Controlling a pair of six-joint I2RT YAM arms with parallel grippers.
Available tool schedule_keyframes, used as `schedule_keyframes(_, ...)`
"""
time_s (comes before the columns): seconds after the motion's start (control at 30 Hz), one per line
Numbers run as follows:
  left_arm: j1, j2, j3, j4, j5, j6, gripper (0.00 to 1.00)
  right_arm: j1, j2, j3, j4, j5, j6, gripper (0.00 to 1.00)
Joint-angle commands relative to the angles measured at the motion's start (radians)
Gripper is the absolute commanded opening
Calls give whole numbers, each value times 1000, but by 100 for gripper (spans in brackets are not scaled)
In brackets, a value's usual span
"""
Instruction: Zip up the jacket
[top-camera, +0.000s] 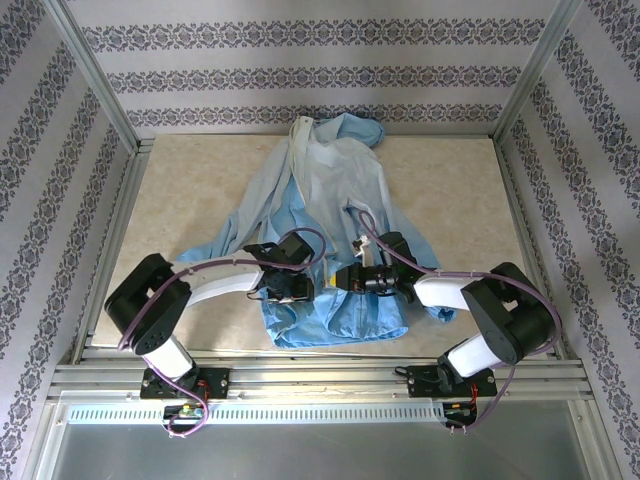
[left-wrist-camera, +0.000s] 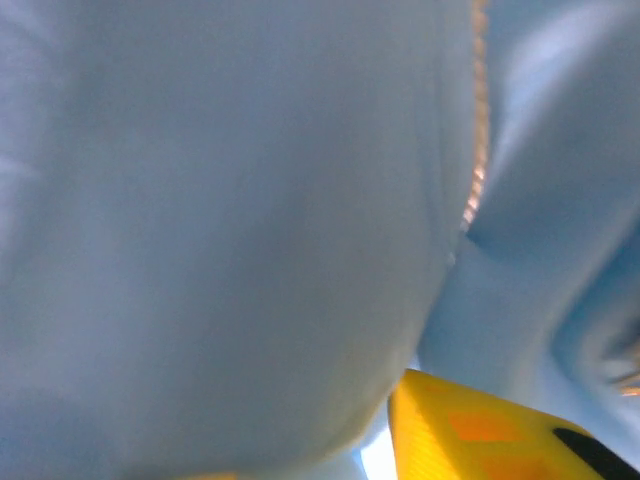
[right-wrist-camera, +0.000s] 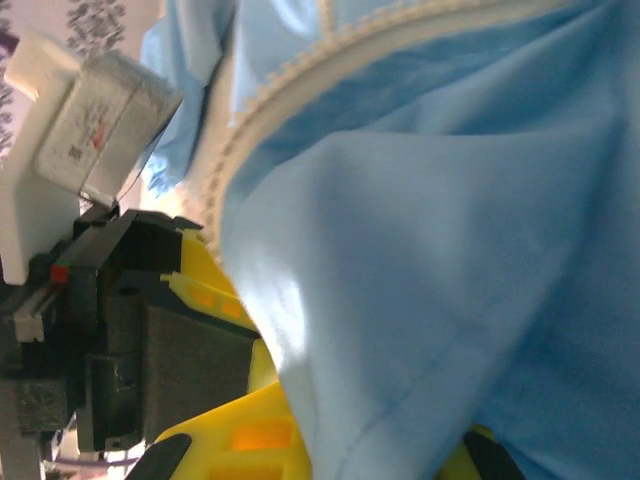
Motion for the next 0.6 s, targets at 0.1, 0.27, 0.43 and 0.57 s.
schedule_keyframes(0.1, -10, 88, 10, 54, -39, -3, 39, -6, -29, -38, -42, 104, 3, 0)
schedule_keyframes(0.27, -10, 14, -40, 105, -56, -17, 13, 13, -64, -51, -46, 118, 10, 0)
schedule_keyframes(0.43, 1, -131, -77, 94, -83, 15, 1, 30, -116, -39, -43, 80, -8, 0)
schedule_keyframes(0.57, 23, -279, -106, 108, -88, 34, 0, 34, -173, -14, -61, 33, -12, 0)
